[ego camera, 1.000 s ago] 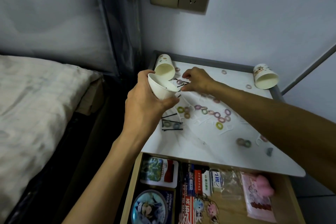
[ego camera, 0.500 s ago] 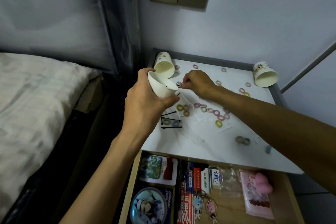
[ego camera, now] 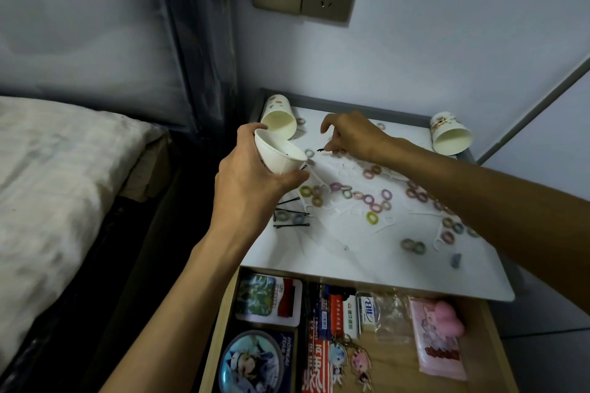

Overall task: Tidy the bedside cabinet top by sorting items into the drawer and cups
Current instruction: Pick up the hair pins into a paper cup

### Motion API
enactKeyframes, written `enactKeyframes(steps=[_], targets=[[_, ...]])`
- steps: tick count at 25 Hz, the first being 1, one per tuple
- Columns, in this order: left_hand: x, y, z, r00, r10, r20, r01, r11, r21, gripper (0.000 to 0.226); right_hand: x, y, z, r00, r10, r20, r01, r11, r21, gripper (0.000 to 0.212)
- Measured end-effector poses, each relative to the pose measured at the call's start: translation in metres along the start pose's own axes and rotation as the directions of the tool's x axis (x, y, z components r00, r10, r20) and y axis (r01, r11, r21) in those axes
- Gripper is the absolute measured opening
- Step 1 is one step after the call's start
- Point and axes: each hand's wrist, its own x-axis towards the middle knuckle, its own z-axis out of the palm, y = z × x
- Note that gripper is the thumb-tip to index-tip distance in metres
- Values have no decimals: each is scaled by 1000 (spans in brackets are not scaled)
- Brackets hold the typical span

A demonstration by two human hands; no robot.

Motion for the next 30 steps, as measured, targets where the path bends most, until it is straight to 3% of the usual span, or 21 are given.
enactKeyframes(steps=[4, 7, 9, 11, 13, 16, 18, 20, 23, 25, 30], targets=[[-1, 2, 3, 1000, -7, 1, 7, 1000, 2, 75, -9, 5, -13, 999, 23, -26, -25, 997, -72, 7], [-1, 1, 4, 1000, -10, 10, 10, 1000, 9, 75, -23, -7, -29, 992, -33, -120, 33, 999, -3, 10], [-1, 1, 3, 1000, -11, 15, 11, 1000, 17, 76, -35, -32, -46, 978, -121, -172, 145, 979, 140, 9], [0, 0, 3, 1000, -11, 15, 11, 1000, 28, 76, -50, -66, -60, 951, -277, -135, 302, 924, 234, 10], [-1, 0, 2, 1000, -5, 16, 5, 1000, 27, 73, -63, -97, -62, 909, -413, -58, 414, 878, 241, 10], [-4, 2, 2, 1000, 13, 11, -13, 1000, -4, 71, -71, -118, -53, 872, -489, 4, 479, 856, 196, 16], [-3, 2, -2, 1000, 16, -10, -16, 1000, -18, 69, -66, -114, -49, 887, -452, -91, 455, 826, 331, 14], [-3, 0, -8, 999, 10, -33, -10, 1000, -23, 68, -53, -95, -40, 928, -322, -187, 373, 807, 459, 9], [-2, -5, -19, 998, 4, -60, -5, 1000, -18, 68, -33, -54, -8, 978, -155, -137, 187, 948, 258, 11], [1, -8, -27, 996, 3, -85, -3, 1000, -8, 68, -24, -31, 21, 996, -45, -78, 55, 989, 135, 20], [11, -16, -45, 984, -61, -166, 49, 996, -77, 70, -9, -26, 53, 994, 9, -112, 11, 985, 175, 30]])
